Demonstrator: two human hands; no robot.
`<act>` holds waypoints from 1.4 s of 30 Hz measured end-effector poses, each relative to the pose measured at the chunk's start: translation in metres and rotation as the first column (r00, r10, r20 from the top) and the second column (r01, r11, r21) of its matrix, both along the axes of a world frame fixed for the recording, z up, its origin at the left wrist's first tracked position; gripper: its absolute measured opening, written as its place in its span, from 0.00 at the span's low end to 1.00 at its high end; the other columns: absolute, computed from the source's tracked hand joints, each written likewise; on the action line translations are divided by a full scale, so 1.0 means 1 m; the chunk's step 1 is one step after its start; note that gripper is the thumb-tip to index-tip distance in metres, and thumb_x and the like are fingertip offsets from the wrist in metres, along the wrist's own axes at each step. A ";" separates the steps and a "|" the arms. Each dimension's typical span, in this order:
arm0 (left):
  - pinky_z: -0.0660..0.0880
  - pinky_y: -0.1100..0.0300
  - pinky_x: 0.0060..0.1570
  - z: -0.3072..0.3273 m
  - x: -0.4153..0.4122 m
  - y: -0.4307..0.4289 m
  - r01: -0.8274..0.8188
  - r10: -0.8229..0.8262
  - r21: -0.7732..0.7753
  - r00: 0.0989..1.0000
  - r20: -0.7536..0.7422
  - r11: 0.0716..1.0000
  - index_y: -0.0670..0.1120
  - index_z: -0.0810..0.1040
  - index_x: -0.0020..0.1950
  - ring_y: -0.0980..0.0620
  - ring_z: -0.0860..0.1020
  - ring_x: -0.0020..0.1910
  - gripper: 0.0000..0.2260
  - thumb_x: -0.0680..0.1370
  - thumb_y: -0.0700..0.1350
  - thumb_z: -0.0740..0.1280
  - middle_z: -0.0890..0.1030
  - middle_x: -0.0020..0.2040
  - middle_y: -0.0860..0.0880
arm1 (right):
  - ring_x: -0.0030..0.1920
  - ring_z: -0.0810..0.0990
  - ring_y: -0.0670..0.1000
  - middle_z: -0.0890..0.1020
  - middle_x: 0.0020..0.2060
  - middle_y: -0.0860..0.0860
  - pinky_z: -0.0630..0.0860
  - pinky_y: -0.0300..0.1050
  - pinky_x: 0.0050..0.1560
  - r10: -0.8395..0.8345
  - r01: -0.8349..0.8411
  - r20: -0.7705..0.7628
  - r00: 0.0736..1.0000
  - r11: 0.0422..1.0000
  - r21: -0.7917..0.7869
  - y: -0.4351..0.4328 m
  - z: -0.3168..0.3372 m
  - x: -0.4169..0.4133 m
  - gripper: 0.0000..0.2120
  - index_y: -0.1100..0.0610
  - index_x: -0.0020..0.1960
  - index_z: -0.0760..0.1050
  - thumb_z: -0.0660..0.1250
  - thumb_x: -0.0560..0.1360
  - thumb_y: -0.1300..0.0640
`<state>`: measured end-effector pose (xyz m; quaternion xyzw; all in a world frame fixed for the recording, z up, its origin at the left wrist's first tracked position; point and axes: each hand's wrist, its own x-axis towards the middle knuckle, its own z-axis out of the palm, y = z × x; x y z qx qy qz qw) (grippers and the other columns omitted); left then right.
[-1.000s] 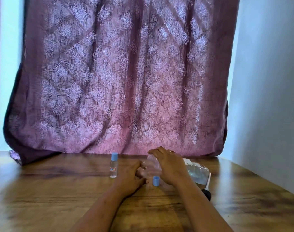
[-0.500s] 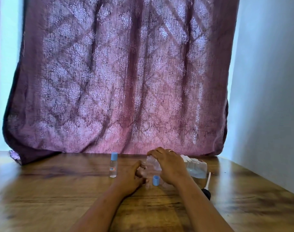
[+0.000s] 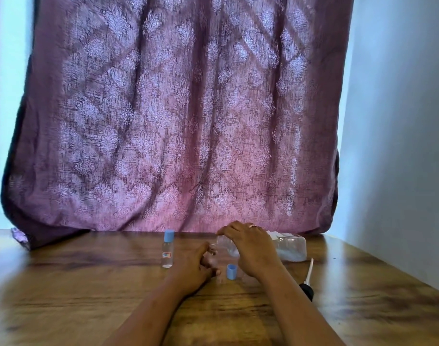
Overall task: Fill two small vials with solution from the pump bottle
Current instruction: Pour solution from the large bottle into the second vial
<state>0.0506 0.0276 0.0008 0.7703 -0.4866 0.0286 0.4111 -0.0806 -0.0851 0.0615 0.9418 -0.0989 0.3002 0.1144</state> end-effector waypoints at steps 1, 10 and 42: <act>0.70 0.63 0.44 0.000 0.000 0.000 0.000 0.000 -0.004 1.000 -0.003 1.000 0.51 0.68 0.66 0.61 0.75 0.38 0.25 0.72 0.51 0.72 0.78 0.41 0.55 | 0.55 0.74 0.51 0.73 0.59 0.44 0.68 0.43 0.48 -0.001 0.001 0.004 1.000 1.000 0.004 0.000 0.001 0.000 0.36 0.44 0.65 0.67 0.67 0.63 0.71; 0.72 0.61 0.48 0.000 -0.001 0.000 0.001 -0.001 -0.001 1.000 -0.006 1.000 0.50 0.69 0.65 0.54 0.76 0.42 0.23 0.72 0.50 0.71 0.78 0.43 0.53 | 0.55 0.74 0.51 0.73 0.60 0.43 0.69 0.43 0.50 0.005 -0.005 0.000 1.000 1.000 -0.005 0.002 0.000 0.000 0.36 0.43 0.65 0.67 0.68 0.64 0.70; 0.72 0.61 0.46 -0.002 0.004 -0.003 -0.010 0.011 -0.027 1.000 0.026 1.000 0.53 0.70 0.62 0.61 0.73 0.39 0.22 0.71 0.51 0.72 0.74 0.40 0.59 | 0.56 0.74 0.51 0.73 0.60 0.44 0.70 0.43 0.53 -0.005 0.005 0.004 1.000 0.999 -0.035 0.004 0.003 0.000 0.36 0.44 0.65 0.67 0.67 0.64 0.71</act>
